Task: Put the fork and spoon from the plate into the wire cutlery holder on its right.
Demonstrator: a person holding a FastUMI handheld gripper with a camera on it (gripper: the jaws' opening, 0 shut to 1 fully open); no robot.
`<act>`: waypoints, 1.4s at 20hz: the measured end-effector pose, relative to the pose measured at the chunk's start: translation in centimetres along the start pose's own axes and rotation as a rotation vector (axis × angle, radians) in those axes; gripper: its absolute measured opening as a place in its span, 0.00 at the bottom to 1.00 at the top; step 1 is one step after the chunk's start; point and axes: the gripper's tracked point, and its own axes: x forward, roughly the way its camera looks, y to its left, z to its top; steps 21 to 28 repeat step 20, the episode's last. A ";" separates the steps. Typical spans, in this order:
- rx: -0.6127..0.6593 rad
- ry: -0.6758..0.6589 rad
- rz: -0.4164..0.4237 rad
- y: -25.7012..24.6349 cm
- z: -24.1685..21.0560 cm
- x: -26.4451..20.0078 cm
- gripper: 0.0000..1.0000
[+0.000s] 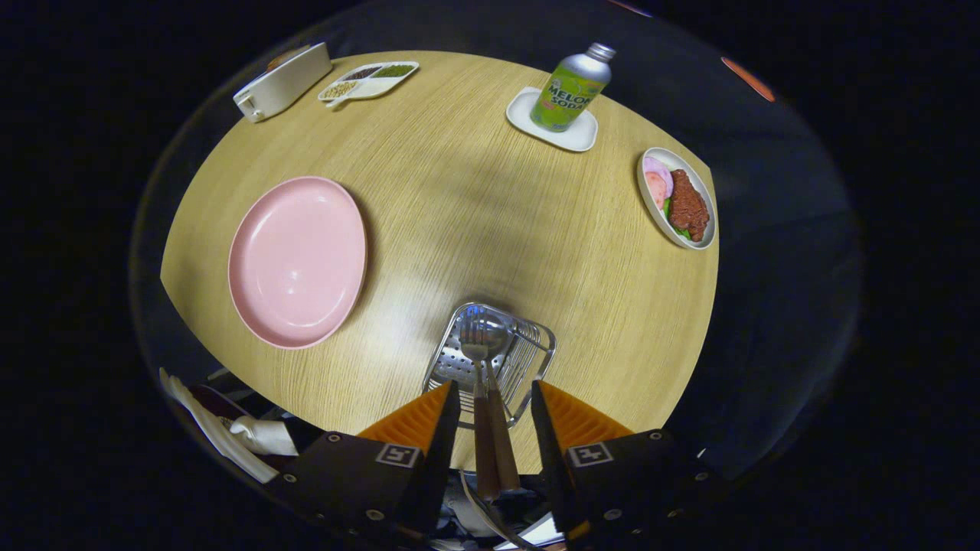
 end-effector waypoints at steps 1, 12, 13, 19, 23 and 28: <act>0.036 -0.037 0.004 0.0 0.3 -0.4 0.67; 0.460 -0.645 0.041 1.8 6.0 -7.1 1.00; 0.473 -0.663 0.024 1.7 5.6 -7.6 1.00; 0.543 -0.823 -0.004 2.4 5.6 -13.0 1.00; 0.528 -0.841 -0.030 1.9 5.7 -13.9 1.00; 0.528 -0.841 -0.030 1.9 5.7 -13.9 1.00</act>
